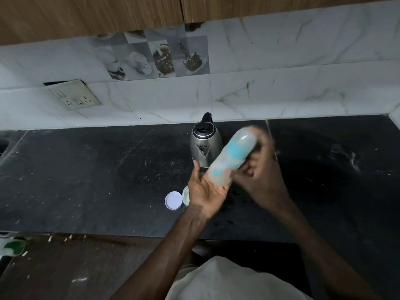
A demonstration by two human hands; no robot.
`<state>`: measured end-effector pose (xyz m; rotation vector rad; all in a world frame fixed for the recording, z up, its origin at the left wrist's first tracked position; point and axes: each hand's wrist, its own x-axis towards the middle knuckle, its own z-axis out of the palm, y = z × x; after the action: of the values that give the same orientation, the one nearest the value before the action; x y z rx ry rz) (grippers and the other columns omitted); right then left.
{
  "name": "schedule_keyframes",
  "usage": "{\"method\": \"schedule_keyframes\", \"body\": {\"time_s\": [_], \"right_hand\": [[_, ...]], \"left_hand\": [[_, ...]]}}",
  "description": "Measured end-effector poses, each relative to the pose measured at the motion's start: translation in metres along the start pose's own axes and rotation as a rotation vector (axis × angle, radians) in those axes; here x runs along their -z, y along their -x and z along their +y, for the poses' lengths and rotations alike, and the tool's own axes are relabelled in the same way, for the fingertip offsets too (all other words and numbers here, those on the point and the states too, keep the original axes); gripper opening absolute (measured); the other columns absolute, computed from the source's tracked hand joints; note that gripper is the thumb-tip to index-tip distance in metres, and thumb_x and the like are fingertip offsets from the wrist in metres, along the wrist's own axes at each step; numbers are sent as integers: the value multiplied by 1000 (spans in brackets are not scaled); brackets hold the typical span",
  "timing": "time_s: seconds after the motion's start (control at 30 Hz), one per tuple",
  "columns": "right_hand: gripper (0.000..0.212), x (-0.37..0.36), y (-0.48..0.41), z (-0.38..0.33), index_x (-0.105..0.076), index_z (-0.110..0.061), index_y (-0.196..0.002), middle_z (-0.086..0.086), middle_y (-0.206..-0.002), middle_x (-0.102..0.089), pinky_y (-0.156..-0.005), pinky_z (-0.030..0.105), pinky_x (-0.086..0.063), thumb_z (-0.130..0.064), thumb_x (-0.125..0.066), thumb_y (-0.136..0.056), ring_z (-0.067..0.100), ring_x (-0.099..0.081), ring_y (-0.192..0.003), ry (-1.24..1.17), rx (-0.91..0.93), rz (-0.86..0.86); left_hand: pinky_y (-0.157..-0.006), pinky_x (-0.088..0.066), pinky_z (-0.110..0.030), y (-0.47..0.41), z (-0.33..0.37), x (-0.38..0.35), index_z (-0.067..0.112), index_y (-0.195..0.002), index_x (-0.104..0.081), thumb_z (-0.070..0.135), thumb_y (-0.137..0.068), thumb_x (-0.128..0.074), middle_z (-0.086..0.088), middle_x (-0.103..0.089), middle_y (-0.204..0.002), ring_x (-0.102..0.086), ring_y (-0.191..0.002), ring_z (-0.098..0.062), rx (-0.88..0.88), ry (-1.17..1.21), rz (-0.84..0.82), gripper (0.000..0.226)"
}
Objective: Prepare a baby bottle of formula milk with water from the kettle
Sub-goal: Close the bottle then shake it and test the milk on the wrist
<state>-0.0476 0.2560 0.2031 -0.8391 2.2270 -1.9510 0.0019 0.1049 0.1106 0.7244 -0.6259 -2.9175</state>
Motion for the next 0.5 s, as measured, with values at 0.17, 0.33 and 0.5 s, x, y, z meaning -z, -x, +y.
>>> {"method": "schedule_keyframes", "body": {"time_s": [0.17,0.33,0.5], "right_hand": [[107,-5,18,19,-21,-51,-150,-10,-98,-68,-69,37,-62,-24,-90,-75,8,-67,-70,262,-68,-152],[94,13,6,20,-24,-50,-148,-4,-124,-68,-81,29,-63,-37,-88,-81,5,-70,-94,291,-44,-284],[97,12,-4,16,-23,-56,-143,-13,-130,-62,-88,32,-63,-29,-92,-79,5,-72,-108,174,-58,-391]], "left_hand": [[-125,-29,-56,-5,0,-13,7,-151,-52,66,-95,-56,-20,-53,-154,-48,-144,-41,3,36,-56,81],[-106,-52,-46,-4,-5,-14,7,-148,-57,64,-98,-52,-20,-61,-144,-64,-121,-38,32,28,-7,76],[-110,-45,-42,3,-9,-14,3,-125,-74,62,-101,-50,-20,-70,-128,-65,-118,-35,54,31,-11,68]]}}
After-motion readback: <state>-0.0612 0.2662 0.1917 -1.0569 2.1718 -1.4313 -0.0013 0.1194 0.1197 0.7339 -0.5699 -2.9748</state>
